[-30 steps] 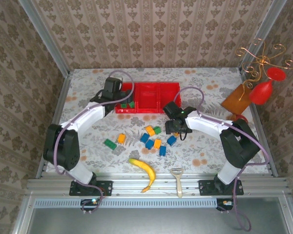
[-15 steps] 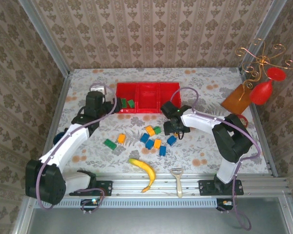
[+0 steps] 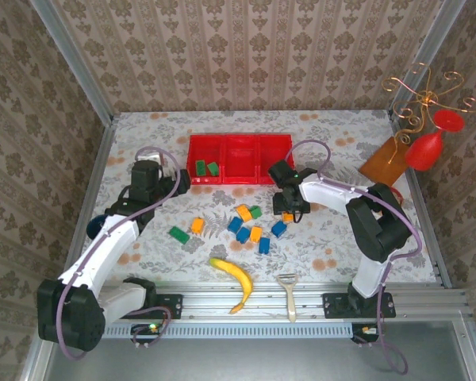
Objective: Sort the legos into containers by color
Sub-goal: Pick up the lego from the center of the table.
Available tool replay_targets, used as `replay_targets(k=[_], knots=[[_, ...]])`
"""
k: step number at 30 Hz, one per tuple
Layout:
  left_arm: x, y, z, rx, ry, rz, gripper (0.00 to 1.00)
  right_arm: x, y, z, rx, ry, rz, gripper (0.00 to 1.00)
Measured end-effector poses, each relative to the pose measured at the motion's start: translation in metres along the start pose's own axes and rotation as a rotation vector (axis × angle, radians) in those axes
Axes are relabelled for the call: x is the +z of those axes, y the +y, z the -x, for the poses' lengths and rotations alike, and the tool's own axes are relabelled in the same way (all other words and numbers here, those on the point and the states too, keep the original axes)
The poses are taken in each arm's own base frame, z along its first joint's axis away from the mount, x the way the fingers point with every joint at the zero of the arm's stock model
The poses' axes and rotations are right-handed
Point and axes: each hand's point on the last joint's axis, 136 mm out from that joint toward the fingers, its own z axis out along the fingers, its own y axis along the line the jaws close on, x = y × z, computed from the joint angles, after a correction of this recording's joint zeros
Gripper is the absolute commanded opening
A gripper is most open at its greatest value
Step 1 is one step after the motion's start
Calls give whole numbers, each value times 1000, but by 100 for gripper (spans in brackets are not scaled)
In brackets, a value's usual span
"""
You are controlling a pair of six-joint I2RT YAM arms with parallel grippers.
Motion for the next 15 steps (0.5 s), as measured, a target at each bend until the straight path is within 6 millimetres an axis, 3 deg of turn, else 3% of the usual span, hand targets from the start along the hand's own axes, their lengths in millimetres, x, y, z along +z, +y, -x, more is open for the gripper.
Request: replay_targets(k=[15], knots=[[9, 17, -15, -48, 48, 18, 100, 3, 5, -14, 43, 43, 46, 26]])
